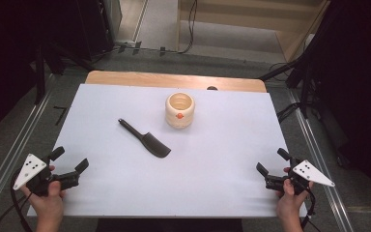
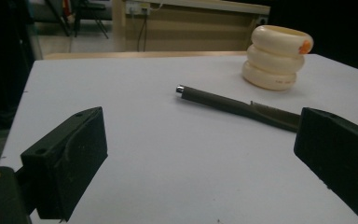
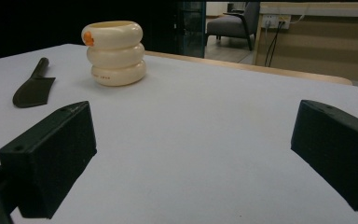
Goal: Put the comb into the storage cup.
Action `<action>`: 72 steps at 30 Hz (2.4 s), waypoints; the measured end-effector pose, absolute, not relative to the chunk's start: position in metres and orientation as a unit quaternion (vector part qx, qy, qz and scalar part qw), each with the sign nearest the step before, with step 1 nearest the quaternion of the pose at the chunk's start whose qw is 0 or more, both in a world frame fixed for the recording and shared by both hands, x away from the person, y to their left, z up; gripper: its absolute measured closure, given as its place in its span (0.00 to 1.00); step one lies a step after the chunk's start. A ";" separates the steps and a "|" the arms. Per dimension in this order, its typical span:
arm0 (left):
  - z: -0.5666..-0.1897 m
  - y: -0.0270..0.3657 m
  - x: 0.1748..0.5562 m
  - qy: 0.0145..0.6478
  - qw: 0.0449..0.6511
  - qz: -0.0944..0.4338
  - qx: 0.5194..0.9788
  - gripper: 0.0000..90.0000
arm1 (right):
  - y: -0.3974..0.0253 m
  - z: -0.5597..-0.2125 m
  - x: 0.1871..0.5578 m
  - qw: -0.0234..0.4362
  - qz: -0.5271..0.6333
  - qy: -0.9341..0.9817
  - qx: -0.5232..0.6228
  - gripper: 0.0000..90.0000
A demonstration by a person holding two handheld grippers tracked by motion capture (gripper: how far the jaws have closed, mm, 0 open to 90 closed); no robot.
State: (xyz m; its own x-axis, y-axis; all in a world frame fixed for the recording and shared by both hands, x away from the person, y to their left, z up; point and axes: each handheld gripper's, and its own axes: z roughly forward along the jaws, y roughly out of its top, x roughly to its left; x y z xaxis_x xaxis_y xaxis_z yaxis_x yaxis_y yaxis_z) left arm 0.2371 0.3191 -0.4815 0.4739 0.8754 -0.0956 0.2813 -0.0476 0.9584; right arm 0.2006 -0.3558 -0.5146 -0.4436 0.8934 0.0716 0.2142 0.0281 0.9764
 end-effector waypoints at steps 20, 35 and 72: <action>-0.448 0.294 0.262 0.430 0.491 0.205 0.730 1.00 | -0.353 -0.515 0.201 0.302 0.548 0.658 0.418 0.00; -0.428 0.262 0.305 0.394 0.471 0.190 0.766 1.00 | -0.352 -0.515 0.201 0.299 0.547 0.662 0.416 0.00; -0.443 0.204 0.410 0.400 0.366 0.139 0.828 1.00 | -0.350 -0.516 0.203 0.297 0.542 0.670 0.411 0.00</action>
